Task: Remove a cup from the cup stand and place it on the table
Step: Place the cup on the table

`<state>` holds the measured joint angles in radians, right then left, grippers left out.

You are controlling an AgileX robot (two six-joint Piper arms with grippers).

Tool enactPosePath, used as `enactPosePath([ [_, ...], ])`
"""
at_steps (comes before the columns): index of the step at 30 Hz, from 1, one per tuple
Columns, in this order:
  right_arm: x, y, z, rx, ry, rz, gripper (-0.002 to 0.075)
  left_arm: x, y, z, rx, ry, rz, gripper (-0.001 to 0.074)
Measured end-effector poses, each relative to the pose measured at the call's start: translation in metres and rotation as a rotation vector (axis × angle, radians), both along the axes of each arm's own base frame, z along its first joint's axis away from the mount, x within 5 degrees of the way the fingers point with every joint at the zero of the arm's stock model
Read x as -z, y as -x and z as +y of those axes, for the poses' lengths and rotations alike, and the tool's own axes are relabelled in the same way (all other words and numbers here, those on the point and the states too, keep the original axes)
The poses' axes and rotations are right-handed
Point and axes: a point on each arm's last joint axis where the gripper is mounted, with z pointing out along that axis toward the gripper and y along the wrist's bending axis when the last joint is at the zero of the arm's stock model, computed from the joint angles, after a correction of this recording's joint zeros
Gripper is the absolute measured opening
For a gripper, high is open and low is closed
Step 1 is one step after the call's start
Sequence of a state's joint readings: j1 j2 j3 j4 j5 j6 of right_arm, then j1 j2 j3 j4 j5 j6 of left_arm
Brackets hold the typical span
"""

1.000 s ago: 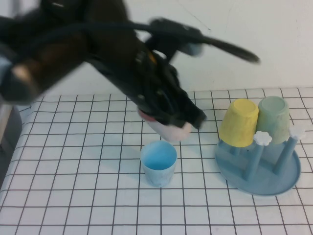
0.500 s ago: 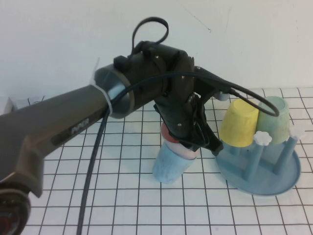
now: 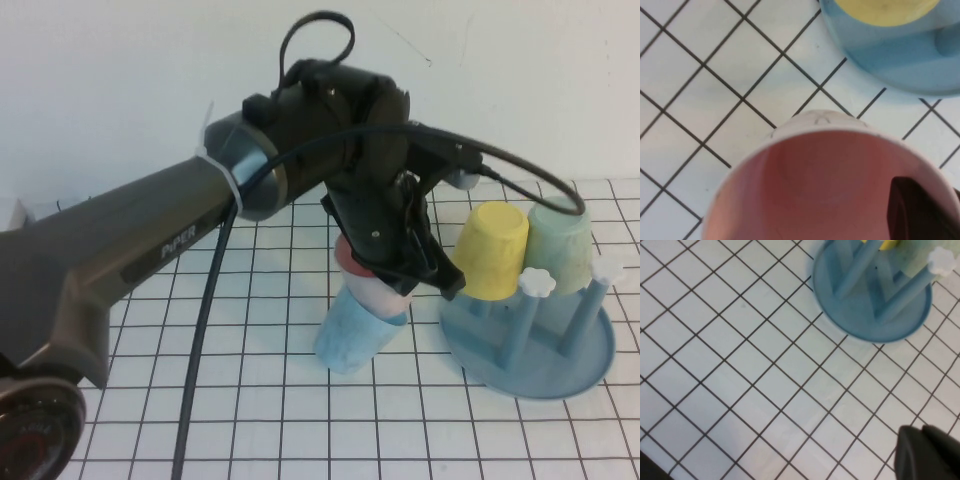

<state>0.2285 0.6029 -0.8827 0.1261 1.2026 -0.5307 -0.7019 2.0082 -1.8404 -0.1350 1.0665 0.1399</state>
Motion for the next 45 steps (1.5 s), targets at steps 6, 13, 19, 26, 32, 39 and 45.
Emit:
enactPosePath([
  [6,-0.001,-0.002,0.000,0.008,-0.005,-0.023,0.0000,-0.038,0.007,0.005,0.012,0.015,-0.020,0.0007],
  [13,-0.001,-0.002,0.000,0.010,-0.006,-0.021,0.0000,-0.055,0.013,0.016,0.014,-0.028,-0.051,0.0006],
  [19,0.000,-0.001,0.000,0.009,-0.003,-0.011,0.0000,-0.055,0.010,0.018,-0.019,-0.048,-0.075,0.0006],
  [26,0.002,0.003,-0.002,0.011,0.019,0.026,0.0000,-0.035,-0.010,0.032,-0.086,-0.123,-0.044,0.0006],
  [32,0.000,0.011,-0.006,0.031,0.024,-0.016,0.0000,0.005,-0.037,0.055,-0.161,-0.190,0.045,0.0006],
  [39,0.009,0.016,-0.008,0.043,0.021,-0.006,0.0000,0.035,-0.053,0.063,-0.195,-0.209,0.118,0.0006],
  [45,0.014,0.015,-0.008,0.047,0.025,0.012,0.0000,0.063,-0.058,0.058,-0.187,-0.234,0.170,0.0026],
])
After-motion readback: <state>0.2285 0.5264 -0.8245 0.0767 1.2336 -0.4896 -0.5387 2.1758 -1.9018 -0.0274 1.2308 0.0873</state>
